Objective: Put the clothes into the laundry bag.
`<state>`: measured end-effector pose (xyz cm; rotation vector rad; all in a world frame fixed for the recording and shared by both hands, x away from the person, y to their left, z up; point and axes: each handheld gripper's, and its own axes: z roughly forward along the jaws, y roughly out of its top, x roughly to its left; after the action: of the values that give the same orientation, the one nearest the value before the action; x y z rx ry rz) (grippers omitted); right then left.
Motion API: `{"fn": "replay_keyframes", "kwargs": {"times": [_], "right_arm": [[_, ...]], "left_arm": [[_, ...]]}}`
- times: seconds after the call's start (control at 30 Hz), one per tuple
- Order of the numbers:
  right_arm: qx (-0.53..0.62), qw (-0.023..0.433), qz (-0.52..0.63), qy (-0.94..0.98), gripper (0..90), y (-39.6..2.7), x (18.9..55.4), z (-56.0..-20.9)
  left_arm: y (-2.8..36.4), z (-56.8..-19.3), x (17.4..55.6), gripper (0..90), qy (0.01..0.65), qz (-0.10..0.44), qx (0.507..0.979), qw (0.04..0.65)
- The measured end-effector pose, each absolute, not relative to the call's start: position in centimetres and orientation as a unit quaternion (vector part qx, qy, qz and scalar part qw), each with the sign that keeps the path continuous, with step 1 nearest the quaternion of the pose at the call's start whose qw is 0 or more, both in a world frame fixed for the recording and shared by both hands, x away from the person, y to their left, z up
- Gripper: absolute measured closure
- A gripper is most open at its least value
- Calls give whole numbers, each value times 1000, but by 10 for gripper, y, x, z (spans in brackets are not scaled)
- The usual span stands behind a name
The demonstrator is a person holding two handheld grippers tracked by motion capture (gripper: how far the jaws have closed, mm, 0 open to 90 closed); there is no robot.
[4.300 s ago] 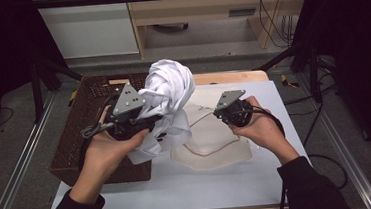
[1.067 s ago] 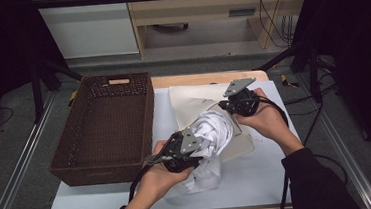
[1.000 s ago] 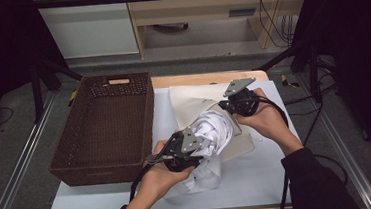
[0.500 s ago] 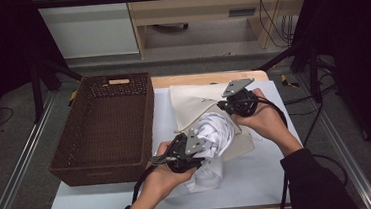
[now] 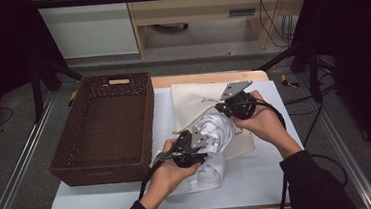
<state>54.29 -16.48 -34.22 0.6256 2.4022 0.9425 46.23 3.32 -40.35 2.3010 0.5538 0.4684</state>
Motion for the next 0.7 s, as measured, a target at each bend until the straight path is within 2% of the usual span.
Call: {"fn": "replay_keyframes", "kwargs": {"times": [0.27,0.7], "right_arm": [[225,237,344,880,886,-164,539,-346],[208,229,352,883,888,-157,535,-351]], "left_arm": [[30,-419,479,605,250,180,882,356],[24,-431,498,603,301,187,848,393]]}}
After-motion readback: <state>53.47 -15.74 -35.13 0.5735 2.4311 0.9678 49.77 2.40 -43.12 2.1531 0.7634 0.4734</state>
